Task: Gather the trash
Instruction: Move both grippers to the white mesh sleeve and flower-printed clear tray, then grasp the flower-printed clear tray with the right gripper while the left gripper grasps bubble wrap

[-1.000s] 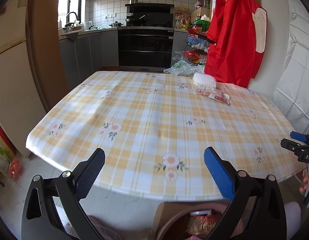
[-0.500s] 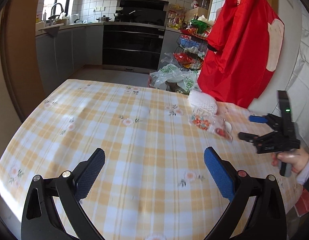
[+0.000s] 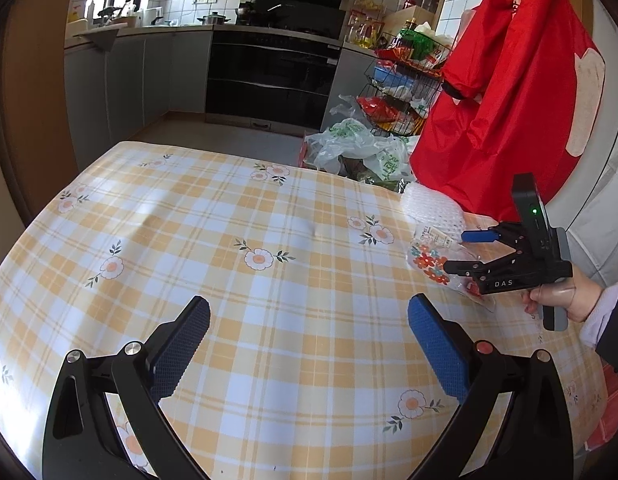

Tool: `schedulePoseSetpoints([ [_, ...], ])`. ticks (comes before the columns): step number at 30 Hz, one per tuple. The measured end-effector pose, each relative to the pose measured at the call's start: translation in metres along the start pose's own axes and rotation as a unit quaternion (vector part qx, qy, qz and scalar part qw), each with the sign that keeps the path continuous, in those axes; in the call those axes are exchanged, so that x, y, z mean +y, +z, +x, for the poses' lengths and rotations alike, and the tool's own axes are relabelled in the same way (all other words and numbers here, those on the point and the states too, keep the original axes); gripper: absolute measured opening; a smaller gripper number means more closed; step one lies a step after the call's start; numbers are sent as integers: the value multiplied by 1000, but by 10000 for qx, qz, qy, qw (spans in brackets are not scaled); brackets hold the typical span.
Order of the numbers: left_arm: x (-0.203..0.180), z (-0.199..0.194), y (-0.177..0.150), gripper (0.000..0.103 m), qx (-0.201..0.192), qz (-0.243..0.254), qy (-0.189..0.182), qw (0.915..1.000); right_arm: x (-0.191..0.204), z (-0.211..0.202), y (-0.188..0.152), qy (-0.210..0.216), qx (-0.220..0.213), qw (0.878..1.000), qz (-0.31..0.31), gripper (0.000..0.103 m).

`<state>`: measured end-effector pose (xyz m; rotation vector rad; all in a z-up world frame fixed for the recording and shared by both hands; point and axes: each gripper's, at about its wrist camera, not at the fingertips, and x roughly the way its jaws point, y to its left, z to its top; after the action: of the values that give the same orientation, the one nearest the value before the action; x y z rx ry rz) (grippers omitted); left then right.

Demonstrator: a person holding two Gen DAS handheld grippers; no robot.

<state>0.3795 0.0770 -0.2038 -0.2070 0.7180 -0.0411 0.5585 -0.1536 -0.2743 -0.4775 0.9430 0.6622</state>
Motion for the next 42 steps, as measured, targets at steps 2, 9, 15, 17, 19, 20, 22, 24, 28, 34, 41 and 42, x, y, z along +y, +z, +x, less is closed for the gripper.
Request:
schedulePoseSetpoints([
  [2,-1,2,1,97,-15,40,-22,10000,-1,5,3,136,89,9998,-64,78],
  [9,-1,5,1,97,11,13,-38,10000,2,20,4,117,366,9988,-305,78],
  [15,-6,5,2,97,40,65,-66,9999,-1,18,-1,251,309,9991,-137,61],
  [17,-9,6,4,97,48,89,-119,9999,3,10,-7,233,231,9993,-170,60],
  [19,-13,7,7,97,51,171,-167,9997,10,3,-13,227,179,9992,-276,60],
  [20,-17,10,9,97,60,226,-198,9995,14,-3,-18,191,128,9992,-317,60],
  [22,-27,18,15,97,138,326,-352,9988,16,-14,-28,270,54,9995,-179,60],
  [24,-36,31,22,97,265,334,-546,9976,14,-24,-39,292,-25,9996,19,60],
  [28,-73,76,40,97,490,624,-822,9935,-4,-52,-69,251,-189,9974,655,60],
  [34,-141,156,62,97,568,1071,-1230,9850,-42,-99,-124,5,-377,9872,1552,60],
  [41,-198,220,87,97,450,966,-743,9915,-72,-147,-174,-328,-556,9751,2121,60],
  [42,-199,226,89,97,464,902,-549,9933,-73,-152,-180,-351,-581,9738,2170,60],
])
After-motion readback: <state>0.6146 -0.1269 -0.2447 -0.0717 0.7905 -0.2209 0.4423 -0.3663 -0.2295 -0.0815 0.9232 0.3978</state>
